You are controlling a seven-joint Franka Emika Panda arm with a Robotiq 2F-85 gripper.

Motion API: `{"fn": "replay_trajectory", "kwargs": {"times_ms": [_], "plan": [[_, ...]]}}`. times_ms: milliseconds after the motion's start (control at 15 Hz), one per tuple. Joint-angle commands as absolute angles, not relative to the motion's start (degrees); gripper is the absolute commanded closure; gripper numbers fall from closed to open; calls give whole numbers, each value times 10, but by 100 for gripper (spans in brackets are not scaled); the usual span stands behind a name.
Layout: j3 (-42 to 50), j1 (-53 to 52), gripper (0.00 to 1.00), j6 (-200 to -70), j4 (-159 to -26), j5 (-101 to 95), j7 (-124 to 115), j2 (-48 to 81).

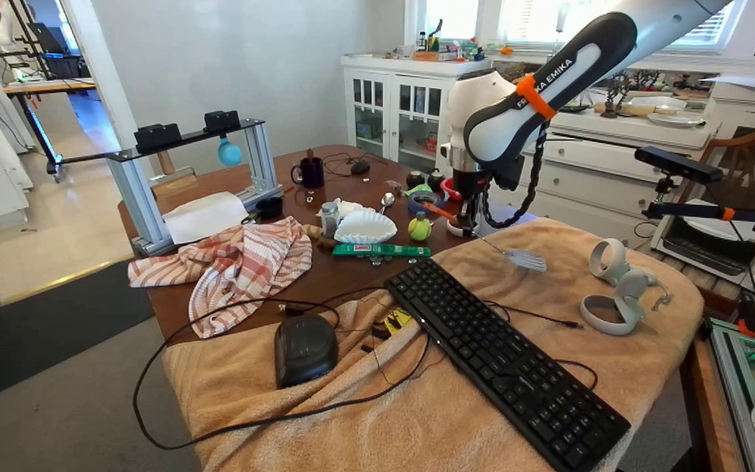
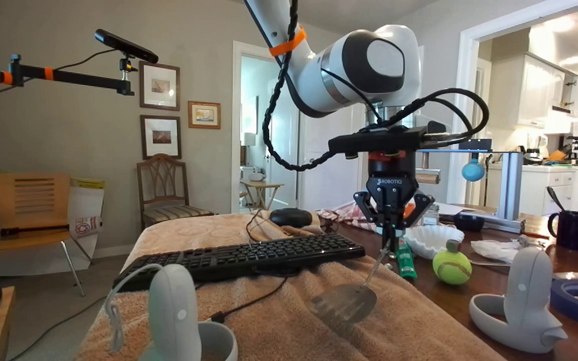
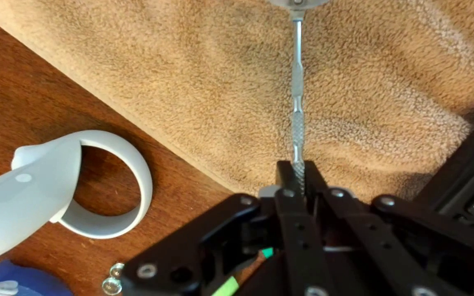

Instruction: Move the gray objects off the orange towel using the spatula

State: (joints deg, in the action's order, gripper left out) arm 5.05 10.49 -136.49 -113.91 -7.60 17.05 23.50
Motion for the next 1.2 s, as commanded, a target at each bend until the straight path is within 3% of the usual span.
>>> {"fn": "replay_trajectory", "kwargs": {"times_ms": [0, 467, 1133], "plan": [[35, 124, 98, -1431, -1172, -30, 188, 219], [-10, 163, 98, -1485, -1194, 64, 273, 231], [-12, 165, 98, -1432, -1168, 45, 323, 276]]}}
